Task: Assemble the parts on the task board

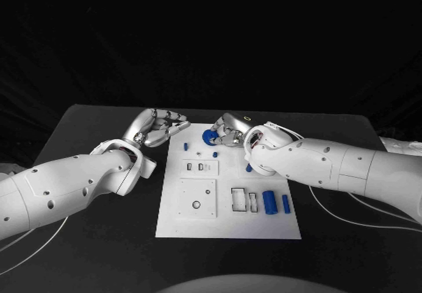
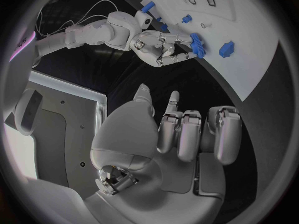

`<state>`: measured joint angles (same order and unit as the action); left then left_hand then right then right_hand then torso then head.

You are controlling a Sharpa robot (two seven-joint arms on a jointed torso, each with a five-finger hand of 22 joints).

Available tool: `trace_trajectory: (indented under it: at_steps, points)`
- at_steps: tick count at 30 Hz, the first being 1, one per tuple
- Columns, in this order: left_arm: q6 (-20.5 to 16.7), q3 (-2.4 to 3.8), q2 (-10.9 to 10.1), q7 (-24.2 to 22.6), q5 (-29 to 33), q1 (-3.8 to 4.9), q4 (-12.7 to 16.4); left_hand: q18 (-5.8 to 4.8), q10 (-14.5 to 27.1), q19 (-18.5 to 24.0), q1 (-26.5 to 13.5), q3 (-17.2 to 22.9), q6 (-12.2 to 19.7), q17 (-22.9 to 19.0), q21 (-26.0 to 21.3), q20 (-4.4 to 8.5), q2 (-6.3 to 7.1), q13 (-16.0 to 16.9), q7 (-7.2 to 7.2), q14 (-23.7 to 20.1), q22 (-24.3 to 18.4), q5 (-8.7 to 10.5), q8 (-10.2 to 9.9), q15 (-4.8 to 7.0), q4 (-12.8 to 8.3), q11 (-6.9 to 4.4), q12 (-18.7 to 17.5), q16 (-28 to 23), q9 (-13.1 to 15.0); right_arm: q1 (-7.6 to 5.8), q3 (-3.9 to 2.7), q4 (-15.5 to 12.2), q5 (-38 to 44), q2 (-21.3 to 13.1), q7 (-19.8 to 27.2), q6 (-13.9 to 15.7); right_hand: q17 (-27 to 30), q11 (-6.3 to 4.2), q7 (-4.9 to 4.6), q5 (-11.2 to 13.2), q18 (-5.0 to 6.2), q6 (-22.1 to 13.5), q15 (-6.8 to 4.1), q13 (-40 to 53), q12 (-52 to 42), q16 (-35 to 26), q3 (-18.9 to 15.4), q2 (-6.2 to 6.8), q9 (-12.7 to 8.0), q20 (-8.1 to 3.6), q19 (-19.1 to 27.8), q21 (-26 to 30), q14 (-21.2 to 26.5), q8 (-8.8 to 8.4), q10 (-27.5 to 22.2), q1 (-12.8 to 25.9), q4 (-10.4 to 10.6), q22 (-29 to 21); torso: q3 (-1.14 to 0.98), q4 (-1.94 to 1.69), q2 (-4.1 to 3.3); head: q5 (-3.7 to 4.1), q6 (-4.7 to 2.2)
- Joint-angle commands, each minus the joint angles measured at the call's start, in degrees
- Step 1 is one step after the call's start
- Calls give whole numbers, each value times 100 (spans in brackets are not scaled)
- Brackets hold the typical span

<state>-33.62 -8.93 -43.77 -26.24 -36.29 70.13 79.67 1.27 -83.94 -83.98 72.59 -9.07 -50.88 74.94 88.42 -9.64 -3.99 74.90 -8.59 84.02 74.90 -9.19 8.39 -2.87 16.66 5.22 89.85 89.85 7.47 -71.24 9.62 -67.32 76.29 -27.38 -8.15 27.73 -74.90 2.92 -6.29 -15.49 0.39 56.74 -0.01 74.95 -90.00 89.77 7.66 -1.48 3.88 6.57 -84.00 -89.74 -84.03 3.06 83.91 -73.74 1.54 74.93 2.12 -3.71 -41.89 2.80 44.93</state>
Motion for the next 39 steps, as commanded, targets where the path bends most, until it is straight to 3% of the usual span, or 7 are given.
trace_trajectory:
  at_steps: [1,10,20,23,27,34,39]
  points:
    - [-1,4,14,-68,-17,2,6,-19,-606,-89,5,-43,-9,1506,-7,38,-64,1510,-4,598,1182,-27,-39,50,2,-38,15,15,6,22,15,8,70,13,-82,-214,-1510,-90,36,63,-39,-193,-57,1505,0,23,58,69,-17,-56,-600,-26,-597,43,609,40,-3,1507,4,0,-3,-2,5]
    - [1,4,25,-69,-17,2,-4,-19,-606,-89,5,-43,-9,1506,-7,38,-64,1510,-4,598,1182,-27,-39,50,2,-38,15,15,6,21,15,23,73,31,-81,-222,-1510,-291,328,253,-39,-1335,-214,1505,0,23,136,123,-31,-211,-600,-26,-597,29,609,90,-40,1507,3,-7,-3,-6,-11]
    - [2,4,33,-71,-17,2,-15,-19,-606,-89,5,-43,-9,1506,-7,38,-64,1510,-4,598,1182,-27,-39,50,2,-38,15,15,6,9,14,-84,47,-57,44,80,-1510,-344,338,253,-39,-937,-271,1505,0,23,168,110,43,-270,-600,-26,-597,153,609,123,-39,1507,0,7,3,-23,-9]
    - [4,4,31,-68,-24,2,-25,-19,-606,-89,5,-43,-9,1506,-7,38,-64,1510,-4,598,1182,-27,-39,50,2,-38,15,15,6,-22,13,-180,-6,-129,131,290,-1510,-351,314,249,-39,-757,-288,1505,0,23,185,105,68,-292,-600,-26,-597,210,609,155,-22,1507,-1,23,8,-9,-6]
    - [7,4,58,-73,-30,2,-50,-19,-606,-89,5,-43,-9,1506,-7,38,-64,1510,-4,598,1182,-27,-39,50,2,-38,15,15,6,-104,13,-442,-188,-350,278,561,-1510,-314,229,245,-39,-541,-282,1505,0,23,185,112,90,-297,-600,-26,-597,264,609,251,41,1507,1,-2,-1,10,-21]
    - [17,4,93,-73,-33,2,-77,-19,-606,-89,5,-43,-9,1506,-7,38,-64,1510,-4,598,1182,-27,-39,50,2,-38,15,15,6,-363,15,-1122,-683,-1086,474,833,-1510,-144,16,296,-39,-368,-136,1505,0,23,95,203,111,-197,-600,-26,-597,266,609,470,174,1507,4,18,12,-22,-22]
    - [20,3,103,-75,-34,1,-103,-19,-606,-89,5,-43,-9,1506,-7,38,-64,1510,-4,598,1182,-27,-39,50,2,-38,15,15,6,-464,19,-1506,-764,-1657,415,788,-1510,-34,-104,317,-39,-375,-36,1505,0,23,28,287,117,-110,-600,-26,-597,216,609,550,206,1507,6,34,27,37,-30]
